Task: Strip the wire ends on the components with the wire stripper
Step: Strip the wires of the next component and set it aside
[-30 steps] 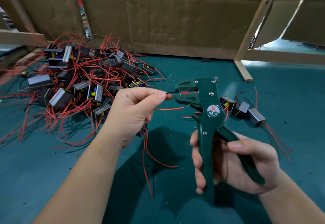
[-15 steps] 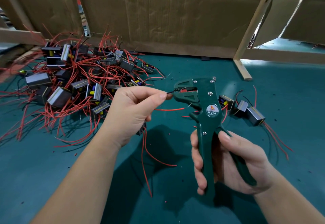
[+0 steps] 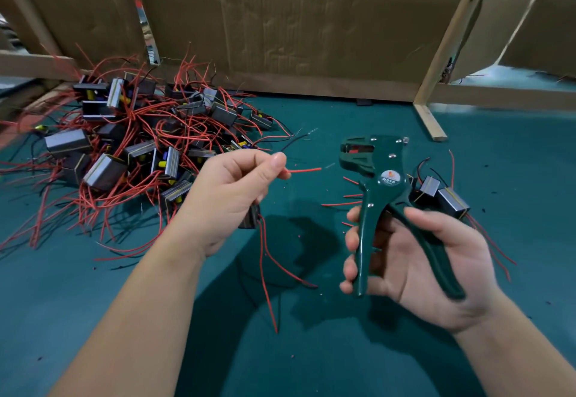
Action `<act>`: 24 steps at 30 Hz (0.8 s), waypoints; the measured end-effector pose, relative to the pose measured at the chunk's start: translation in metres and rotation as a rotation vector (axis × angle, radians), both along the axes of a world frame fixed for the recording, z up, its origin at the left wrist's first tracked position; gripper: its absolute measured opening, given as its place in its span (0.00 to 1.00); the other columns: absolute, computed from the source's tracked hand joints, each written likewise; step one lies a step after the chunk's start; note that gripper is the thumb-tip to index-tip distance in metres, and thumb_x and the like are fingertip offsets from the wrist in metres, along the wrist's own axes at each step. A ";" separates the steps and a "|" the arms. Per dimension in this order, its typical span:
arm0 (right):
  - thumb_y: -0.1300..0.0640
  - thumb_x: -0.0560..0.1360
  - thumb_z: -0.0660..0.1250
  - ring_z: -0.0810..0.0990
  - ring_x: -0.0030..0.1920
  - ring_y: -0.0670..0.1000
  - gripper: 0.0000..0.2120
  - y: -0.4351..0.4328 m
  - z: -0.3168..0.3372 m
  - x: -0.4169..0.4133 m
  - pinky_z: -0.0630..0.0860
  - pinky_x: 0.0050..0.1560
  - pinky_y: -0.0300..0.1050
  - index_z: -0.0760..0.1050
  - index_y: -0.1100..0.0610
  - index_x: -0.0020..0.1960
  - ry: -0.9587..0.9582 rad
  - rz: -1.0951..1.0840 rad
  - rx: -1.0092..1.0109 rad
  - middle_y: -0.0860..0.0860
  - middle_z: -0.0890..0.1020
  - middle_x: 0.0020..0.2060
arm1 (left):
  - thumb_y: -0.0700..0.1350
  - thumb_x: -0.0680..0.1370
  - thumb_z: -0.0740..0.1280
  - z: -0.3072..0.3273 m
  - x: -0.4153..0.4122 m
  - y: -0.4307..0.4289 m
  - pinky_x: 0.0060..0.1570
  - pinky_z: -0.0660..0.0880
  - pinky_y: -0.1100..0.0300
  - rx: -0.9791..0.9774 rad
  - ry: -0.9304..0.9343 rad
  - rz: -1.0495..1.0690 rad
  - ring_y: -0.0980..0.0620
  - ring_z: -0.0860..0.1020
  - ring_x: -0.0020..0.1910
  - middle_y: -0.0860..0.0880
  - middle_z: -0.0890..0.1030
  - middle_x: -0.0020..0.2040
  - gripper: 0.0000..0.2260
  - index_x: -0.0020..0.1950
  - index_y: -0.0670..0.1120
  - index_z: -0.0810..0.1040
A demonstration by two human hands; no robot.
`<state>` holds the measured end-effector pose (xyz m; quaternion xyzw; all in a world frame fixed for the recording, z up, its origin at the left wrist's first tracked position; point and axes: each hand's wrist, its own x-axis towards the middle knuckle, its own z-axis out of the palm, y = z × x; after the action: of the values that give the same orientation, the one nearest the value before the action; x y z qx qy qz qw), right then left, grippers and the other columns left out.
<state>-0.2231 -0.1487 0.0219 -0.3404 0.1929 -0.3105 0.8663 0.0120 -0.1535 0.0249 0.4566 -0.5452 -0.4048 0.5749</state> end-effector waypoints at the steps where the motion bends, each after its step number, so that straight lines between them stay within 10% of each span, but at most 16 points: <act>1: 0.52 0.65 0.74 0.79 0.41 0.66 0.25 0.001 -0.001 -0.001 0.77 0.46 0.63 0.76 0.65 0.57 0.000 0.048 -0.003 0.64 0.78 0.45 | 0.55 0.71 0.69 -0.001 0.000 0.000 0.31 0.59 0.61 0.001 0.017 0.023 0.56 0.63 0.27 0.56 0.69 0.24 0.11 0.34 0.51 0.82; 24: 0.52 0.76 0.65 0.79 0.43 0.63 0.20 0.009 -0.009 0.004 0.75 0.49 0.60 0.70 0.64 0.62 -0.046 0.294 -0.124 0.63 0.76 0.47 | 0.49 0.69 0.72 0.000 -0.001 -0.002 0.26 0.59 0.66 -0.026 0.093 0.133 0.57 0.60 0.27 0.56 0.67 0.25 0.12 0.27 0.49 0.74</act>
<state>-0.2193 -0.1401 0.0128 -0.4107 0.1017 -0.1995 0.8838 0.0105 -0.1553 0.0249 0.4649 -0.4914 -0.3793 0.6312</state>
